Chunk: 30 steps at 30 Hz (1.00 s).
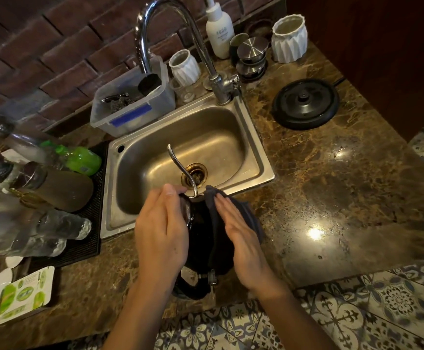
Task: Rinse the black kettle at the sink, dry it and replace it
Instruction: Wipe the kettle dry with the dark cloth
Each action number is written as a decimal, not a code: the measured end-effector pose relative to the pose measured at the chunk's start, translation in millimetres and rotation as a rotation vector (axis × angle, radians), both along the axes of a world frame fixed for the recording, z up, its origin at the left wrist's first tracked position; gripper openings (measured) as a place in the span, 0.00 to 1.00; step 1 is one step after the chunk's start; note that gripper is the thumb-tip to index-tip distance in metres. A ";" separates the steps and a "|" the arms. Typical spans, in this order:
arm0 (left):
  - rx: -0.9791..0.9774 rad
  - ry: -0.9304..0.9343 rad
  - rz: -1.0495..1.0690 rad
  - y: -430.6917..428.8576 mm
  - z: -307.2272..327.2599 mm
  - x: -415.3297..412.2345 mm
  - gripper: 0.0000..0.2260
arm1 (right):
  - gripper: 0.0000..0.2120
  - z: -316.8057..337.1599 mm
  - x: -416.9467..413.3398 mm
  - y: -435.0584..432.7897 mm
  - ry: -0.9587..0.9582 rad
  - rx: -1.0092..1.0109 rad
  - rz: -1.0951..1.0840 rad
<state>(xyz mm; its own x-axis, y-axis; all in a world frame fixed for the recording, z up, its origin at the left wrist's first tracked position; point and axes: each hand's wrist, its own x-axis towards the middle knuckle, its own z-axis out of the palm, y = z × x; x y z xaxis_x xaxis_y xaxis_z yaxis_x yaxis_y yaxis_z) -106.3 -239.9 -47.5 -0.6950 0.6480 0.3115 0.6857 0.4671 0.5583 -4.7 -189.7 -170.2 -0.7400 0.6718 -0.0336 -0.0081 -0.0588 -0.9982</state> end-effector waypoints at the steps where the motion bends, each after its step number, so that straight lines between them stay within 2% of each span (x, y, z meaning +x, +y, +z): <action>1: 0.001 -0.008 0.004 0.0 0.1 -0.1 0.26 | 0.26 0.6 -7.3 11.0 -0.032 -0.053 0.000; 3: -0.003 -0.019 0.006 -0.4 0.3 -0.3 0.26 | 0.25 4.0 -25.0 34.8 -0.096 -0.219 0.034; 5: -0.012 -0.017 0.001 -0.1 0.4 0.1 0.27 | 0.24 11.7 -41.1 53.3 -0.165 -0.275 0.116; 7: -0.015 -0.024 0.001 0.4 0.5 0.0 0.25 | 0.23 22.1 -49.4 60.0 -0.166 -0.220 0.190; 12: -0.003 -0.020 -0.026 -0.3 -0.2 -1.0 0.23 | 0.25 29.9 -28.0 44.8 0.053 -0.026 0.194; 16: 0.005 -0.019 -0.007 0.0 -1.0 0.3 0.24 | 0.25 2.5 9.1 12.3 0.041 0.039 0.128; 20: -0.017 0.007 -0.010 -1.4 -0.9 0.2 0.21 | 0.25 -5.4 1.7 18.6 -0.048 -0.101 0.110; 24: -0.010 0.001 -0.002 -0.3 1.0 1.4 0.16 | 0.23 7.5 -38.2 54.4 -0.162 -0.376 0.142; 27: 0.009 -0.006 -0.019 -0.1 0.2 1.0 0.17 | 0.23 28.9 -46.8 51.4 -0.154 -0.166 0.183; 30: 0.040 -0.031 -0.030 0.5 -0.4 1.0 0.19 | 0.26 46.8 -32.4 23.1 0.051 -0.002 0.112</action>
<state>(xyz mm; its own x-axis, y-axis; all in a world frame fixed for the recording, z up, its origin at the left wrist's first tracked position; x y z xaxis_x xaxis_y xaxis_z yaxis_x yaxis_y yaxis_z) -105.3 -239.4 -47.9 -0.6852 0.6564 0.3158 0.6810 0.4236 0.5973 -37.1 -166.6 -123.4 -0.8111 0.5848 0.0050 -0.0524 -0.0641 -0.9966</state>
